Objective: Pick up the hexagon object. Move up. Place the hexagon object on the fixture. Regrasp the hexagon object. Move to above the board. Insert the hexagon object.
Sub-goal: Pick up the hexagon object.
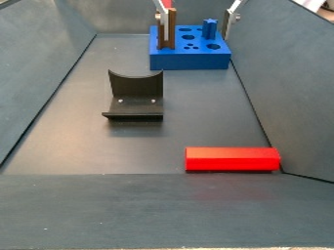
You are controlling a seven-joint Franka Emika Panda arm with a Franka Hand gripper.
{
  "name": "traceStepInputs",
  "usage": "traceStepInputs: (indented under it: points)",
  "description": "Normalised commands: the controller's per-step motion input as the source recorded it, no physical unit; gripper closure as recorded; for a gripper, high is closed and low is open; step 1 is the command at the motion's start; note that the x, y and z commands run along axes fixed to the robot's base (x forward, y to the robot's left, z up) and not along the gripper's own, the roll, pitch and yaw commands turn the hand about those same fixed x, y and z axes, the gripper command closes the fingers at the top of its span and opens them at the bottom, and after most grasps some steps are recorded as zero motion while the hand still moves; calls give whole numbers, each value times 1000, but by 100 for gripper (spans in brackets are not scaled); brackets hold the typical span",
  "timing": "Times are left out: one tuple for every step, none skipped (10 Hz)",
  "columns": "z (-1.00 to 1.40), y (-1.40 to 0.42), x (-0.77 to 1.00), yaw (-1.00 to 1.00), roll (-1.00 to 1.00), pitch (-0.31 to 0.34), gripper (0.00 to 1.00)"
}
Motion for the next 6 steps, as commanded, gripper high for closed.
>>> traceStepInputs:
  points:
    - [0,0,-17,0,0,0,0]
    - [-177,146,0,-623,0,-60,0]
    - [-374,9,3,-1000,0,-41,0]
    - [-371,0,20,-1000,0,-53,0]
    - [-354,0,29,-1000,0,-60,0]
    - [-320,0,23,-1000,0,-76,0]
